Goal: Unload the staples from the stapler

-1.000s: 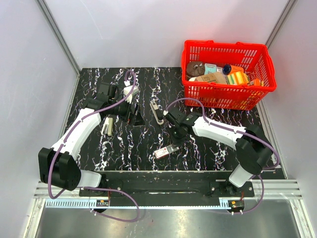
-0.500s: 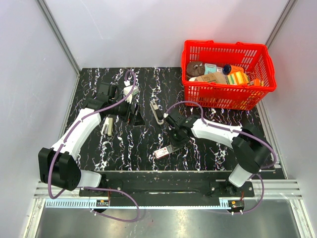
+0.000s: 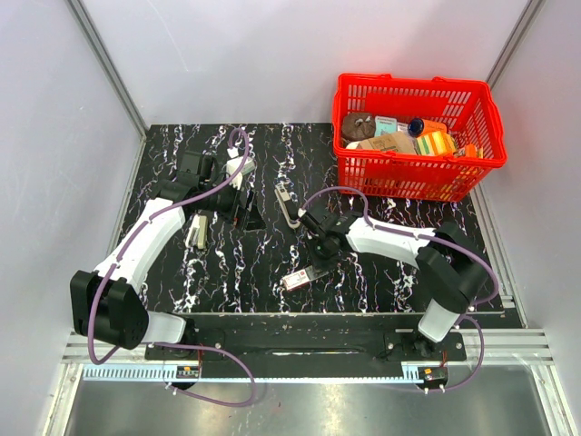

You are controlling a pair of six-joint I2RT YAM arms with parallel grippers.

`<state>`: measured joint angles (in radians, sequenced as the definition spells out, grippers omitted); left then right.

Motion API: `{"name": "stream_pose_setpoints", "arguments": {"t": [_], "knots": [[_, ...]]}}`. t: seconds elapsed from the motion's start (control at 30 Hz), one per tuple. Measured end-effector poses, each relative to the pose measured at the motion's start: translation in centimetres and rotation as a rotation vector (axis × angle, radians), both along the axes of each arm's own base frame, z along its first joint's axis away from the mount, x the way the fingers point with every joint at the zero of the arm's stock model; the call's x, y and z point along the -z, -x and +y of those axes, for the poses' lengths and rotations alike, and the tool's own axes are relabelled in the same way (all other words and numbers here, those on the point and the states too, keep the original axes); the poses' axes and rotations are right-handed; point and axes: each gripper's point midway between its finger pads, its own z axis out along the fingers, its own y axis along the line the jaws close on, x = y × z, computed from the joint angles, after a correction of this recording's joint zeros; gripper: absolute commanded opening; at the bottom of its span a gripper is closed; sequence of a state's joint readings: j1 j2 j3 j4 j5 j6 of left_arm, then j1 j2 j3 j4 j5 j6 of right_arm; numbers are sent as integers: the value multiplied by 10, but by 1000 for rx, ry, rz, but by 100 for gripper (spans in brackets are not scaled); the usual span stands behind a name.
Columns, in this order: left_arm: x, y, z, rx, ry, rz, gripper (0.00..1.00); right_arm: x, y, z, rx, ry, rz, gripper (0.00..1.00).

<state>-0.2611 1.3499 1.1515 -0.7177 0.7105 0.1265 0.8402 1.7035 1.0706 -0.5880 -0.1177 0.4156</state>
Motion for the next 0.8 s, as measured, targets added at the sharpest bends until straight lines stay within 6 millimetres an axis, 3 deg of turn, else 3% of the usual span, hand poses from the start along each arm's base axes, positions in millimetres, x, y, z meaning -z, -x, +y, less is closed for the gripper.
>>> {"name": "stream_pose_setpoints", "arguments": {"t": [0.4, 0.67, 0.8], "knots": [[0, 0, 0, 0, 0, 0, 94, 13, 1, -1, -1, 13, 14, 0], [0, 0, 0, 0, 0, 0, 94, 11, 0, 0, -1, 5, 13, 0], [0, 0, 0, 0, 0, -1, 94, 1, 0, 1, -1, -13, -4, 0]]}}
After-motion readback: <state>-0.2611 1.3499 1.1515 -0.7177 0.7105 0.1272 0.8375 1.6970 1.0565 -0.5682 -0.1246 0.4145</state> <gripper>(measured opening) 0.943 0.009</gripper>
